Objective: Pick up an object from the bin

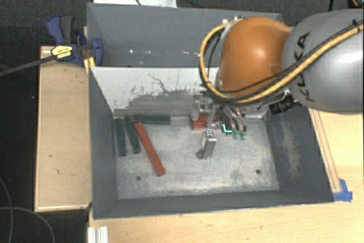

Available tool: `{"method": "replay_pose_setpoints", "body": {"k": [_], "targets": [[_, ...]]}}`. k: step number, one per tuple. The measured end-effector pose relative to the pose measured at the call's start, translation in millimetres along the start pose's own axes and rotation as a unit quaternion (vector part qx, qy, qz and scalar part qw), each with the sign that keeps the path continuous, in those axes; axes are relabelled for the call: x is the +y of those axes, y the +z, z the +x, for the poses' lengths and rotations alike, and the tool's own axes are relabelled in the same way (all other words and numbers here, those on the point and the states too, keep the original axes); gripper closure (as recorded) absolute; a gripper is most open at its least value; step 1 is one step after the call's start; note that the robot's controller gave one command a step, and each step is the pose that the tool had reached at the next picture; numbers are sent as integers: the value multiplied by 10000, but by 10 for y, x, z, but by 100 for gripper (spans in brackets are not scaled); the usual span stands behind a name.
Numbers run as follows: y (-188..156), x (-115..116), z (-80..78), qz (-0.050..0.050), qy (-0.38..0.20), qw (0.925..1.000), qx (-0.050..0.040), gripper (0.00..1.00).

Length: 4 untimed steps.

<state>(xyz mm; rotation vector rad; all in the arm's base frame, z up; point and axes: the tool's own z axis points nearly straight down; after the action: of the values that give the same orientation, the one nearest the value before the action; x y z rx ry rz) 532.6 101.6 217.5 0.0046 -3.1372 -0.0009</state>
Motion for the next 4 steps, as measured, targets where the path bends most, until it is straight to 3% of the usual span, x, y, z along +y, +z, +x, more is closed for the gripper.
{"method": "replay_pose_setpoints", "body": {"k": [1,2,3,4], "targets": [[796,382,-479,-7,2363,9717,-17,0],[1476,1126,-465,-14,3327,9430,-16,0],[1433,1102,-500,-23,3336,9427,-59,100],[1140,1075,-535,-22,3261,9453,-45,100]]}}
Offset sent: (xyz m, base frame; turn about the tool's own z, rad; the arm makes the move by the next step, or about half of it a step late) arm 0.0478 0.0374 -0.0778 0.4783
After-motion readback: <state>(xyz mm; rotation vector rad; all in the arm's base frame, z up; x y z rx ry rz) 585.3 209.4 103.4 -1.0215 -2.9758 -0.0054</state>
